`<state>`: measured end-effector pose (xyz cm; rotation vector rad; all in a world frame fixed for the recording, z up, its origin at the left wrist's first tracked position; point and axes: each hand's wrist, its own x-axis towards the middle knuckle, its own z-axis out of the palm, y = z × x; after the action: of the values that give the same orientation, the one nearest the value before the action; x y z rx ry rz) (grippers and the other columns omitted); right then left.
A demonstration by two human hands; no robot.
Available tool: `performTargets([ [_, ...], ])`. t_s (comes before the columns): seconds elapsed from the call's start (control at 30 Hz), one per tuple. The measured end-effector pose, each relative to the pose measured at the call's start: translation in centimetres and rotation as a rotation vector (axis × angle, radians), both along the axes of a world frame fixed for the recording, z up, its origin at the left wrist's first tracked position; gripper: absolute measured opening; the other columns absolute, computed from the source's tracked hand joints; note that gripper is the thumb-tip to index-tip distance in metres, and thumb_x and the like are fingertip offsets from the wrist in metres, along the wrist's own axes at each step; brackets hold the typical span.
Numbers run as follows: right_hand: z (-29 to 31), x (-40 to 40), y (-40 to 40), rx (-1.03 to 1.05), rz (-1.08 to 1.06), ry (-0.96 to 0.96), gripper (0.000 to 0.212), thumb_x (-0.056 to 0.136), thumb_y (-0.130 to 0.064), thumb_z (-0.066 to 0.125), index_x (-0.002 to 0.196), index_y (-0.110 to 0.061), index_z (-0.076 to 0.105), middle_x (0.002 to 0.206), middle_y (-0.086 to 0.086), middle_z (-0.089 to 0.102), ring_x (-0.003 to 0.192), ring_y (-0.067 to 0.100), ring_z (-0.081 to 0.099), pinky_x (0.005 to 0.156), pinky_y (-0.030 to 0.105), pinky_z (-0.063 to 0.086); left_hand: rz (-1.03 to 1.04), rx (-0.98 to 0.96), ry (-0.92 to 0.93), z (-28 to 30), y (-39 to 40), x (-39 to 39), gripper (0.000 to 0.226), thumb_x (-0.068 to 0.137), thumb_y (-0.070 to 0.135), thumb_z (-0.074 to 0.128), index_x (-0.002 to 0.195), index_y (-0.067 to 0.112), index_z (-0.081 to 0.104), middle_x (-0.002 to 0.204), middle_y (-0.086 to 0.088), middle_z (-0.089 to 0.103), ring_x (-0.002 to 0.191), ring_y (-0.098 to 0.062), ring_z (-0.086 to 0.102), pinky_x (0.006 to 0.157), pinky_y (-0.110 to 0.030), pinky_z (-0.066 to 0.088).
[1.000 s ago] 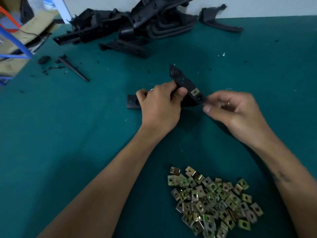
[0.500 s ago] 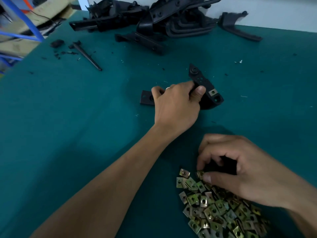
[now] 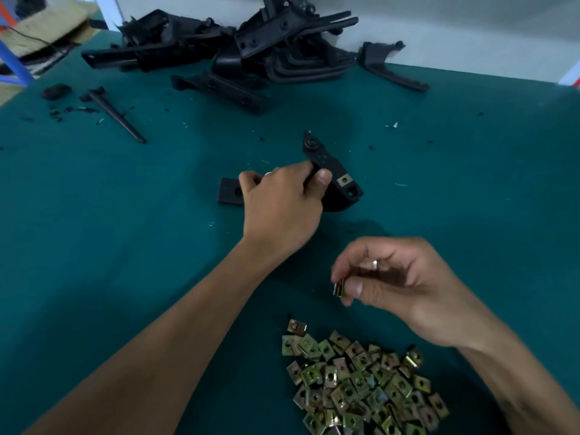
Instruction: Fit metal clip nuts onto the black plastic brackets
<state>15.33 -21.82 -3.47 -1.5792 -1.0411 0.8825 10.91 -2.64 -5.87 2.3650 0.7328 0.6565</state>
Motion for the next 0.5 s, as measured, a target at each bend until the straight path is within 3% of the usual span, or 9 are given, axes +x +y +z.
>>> performTargets([
  [0.3, -0.04, 0.24, 0.67, 0.183, -0.077, 0.288, 0.012, 0.086, -0.011, 0.069, 0.09, 0.0, 0.066, 0.099, 0.024, 0.075, 0.084, 0.038, 0.074, 0.067, 0.029, 0.056, -0.032, -0.002, -0.003, 0.09, -0.2, -0.06, 0.044, 0.105, 0.04, 0.038, 0.064, 0.026, 0.033, 0.058, 0.007, 0.047, 0.072, -0.024, 0.054, 0.095, -0.045, 0.027],
  [0.5, 0.63, 0.54, 0.81, 0.287, -0.19, 0.46, 0.022, 0.075, -0.015, 0.083, 0.093, -0.008, 0.074, 0.092, 0.024, 0.073, 0.077, 0.032, 0.073, 0.066, 0.028, 0.058, -0.034, 0.016, -0.011, -0.02, -0.23, 0.06, 0.045, 0.104, 0.04, 0.038, 0.063, 0.025, 0.032, 0.056, 0.009, 0.046, 0.067, -0.022, 0.049, 0.087, -0.039, 0.024],
])
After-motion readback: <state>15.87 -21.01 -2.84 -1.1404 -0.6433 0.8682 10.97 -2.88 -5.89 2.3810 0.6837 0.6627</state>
